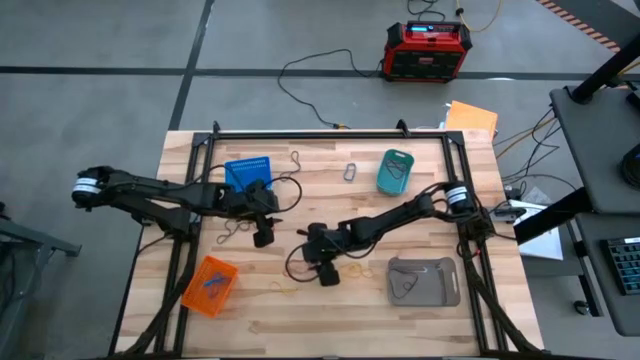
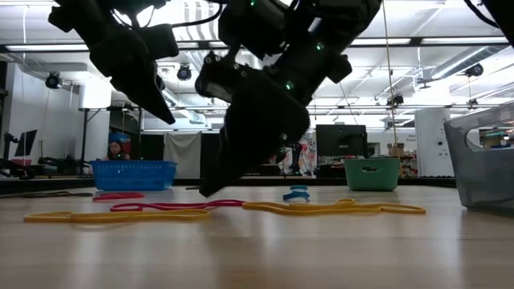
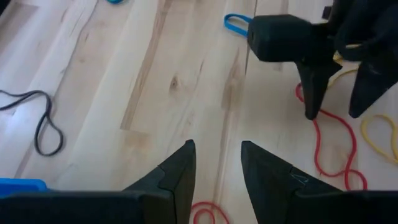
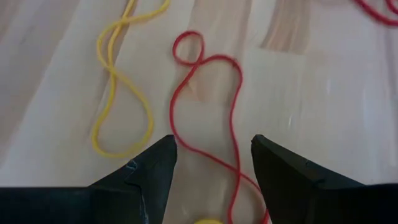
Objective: Sort rubber bands into baskets
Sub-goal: Put the bottom orange rubber band into the left blue bin
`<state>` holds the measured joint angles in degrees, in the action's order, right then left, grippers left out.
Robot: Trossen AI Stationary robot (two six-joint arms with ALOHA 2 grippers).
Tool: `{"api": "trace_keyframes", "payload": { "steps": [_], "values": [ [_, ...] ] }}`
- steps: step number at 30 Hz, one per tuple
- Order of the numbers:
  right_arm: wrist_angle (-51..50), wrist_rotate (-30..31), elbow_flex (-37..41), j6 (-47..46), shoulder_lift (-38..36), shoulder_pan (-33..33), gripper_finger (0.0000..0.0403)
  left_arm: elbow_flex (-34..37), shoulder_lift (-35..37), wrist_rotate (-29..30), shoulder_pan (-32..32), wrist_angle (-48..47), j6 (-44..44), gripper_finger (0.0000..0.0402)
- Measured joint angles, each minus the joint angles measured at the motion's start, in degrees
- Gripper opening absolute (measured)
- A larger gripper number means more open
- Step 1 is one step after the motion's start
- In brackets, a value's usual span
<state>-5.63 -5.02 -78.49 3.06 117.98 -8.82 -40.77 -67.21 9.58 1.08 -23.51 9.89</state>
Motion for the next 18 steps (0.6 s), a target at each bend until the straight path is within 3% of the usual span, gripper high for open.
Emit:
{"api": "trace_keyframes", "payload": {
  "steps": [11, 14, 18],
  "values": [
    [0.6, -0.5, 0.2, 4.5, 2.5, 0.3, 0.0194, 0.0, -0.3, 0.0, 0.0, 0.6, 1.6, 0.0113],
    [0.7, -0.2, 0.7, 4.4, 2.6, 0.3, 0.0167, 0.0, -0.3, 0.0, 0.0, 0.6, 1.6, 0.0113],
    [1.0, 0.1, 1.1, 4.4, 2.6, 0.3, 0.0101, 0.1, -0.3, 0.4, 0.0, 2.4, 1.6, 0.0113]
  ]
}}
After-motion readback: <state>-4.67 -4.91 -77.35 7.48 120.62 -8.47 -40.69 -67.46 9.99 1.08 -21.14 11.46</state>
